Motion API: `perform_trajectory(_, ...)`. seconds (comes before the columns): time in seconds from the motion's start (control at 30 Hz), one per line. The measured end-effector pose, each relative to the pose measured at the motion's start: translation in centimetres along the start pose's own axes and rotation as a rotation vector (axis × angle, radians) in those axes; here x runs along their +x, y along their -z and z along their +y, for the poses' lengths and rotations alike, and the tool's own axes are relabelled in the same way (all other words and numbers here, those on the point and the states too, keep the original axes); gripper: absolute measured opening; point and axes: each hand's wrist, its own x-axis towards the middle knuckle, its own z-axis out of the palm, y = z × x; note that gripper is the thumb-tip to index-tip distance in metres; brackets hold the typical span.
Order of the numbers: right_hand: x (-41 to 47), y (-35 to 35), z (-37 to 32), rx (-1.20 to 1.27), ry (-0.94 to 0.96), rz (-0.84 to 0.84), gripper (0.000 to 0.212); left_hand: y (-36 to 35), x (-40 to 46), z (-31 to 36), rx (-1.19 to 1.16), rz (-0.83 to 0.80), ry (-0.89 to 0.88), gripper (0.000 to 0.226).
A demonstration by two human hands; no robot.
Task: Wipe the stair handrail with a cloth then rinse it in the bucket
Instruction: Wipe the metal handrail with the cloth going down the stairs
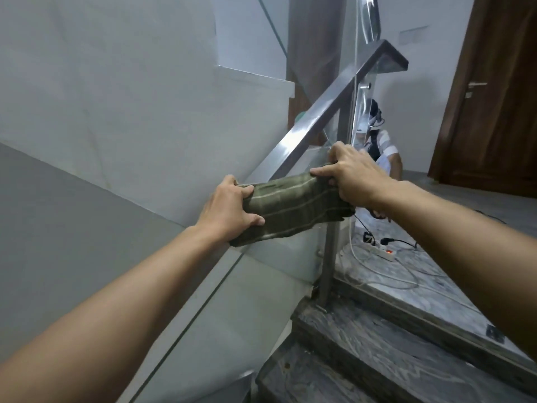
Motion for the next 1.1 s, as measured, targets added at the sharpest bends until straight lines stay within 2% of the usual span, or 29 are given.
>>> perform_trajectory(0.2, 9.5, -1.8, -2.9, 0.003, 0.118, 0.009, 0.044, -0.3, 1.5, -3.7, 0.069, 0.092, 0.218, 0.047)
perform_trajectory(0.37, 13.5, -3.9, -4.3, -0.028, 0.201, -0.003, 0.038, -1.6, 2.0, -5.0, 0.053, 0.064, 0.392, 0.056)
perform_trajectory(0.43, 13.9, -4.8, -4.3, -0.072, 0.216, 0.068, 0.037, -2.1, 1.6, -4.9, 0.137, 0.075, 0.437, 0.059)
perform_trajectory(0.53, 13.8, -5.4, -4.3, -0.135, 0.24, 0.241, 0.033, -2.7, 0.7, -4.2, 0.311, 0.124, 0.391, 0.058)
perform_trajectory(0.6, 13.4, -5.6, -4.6, -0.246, 0.323, 0.269, 0.023, -2.9, 0.5, -3.9, 0.205, 0.193, 0.218, 0.05)
perform_trajectory(0.67, 13.2, -6.1, -4.8, -0.32, 0.414, 0.199, 0.023, -3.4, 0.8, -3.7, 0.079, 0.14, 0.041, 0.054)
perform_trajectory(0.7, 13.1, -6.2, -4.9, -0.319, 0.429, 0.147, 0.025, -3.7, 1.1, -3.6, 0.035, 0.065, 0.014, 0.058)
perform_trajectory(0.77, 13.1, -6.4, -4.7, -0.292, 0.441, 0.087, 0.025, -4.4, 1.6, -3.7, 0.003, -0.103, 0.064, 0.065)
perform_trajectory(0.83, 13.1, -6.8, -4.2, -0.218, 0.432, 0.033, 0.029, -5.1, 1.8, -4.0, 0.05, -0.18, 0.114, 0.068)
perform_trajectory(0.9, 13.0, -7.0, -3.8, -0.139, 0.404, -0.071, 0.045, -5.5, 1.8, -4.3, 0.089, -0.188, 0.12, 0.072)
perform_trajectory(1.0, 13.2, -6.4, -3.9, -0.162, 0.388, -0.257, 0.076, -5.6, 1.6, -4.6, 0.112, -0.165, 0.119, 0.071)
perform_trajectory(1.1, 13.7, -5.4, -4.1, -0.114, 0.371, -0.493, 0.087, -5.6, 1.0, -5.0, 0.13, -0.16, 0.117, 0.07)
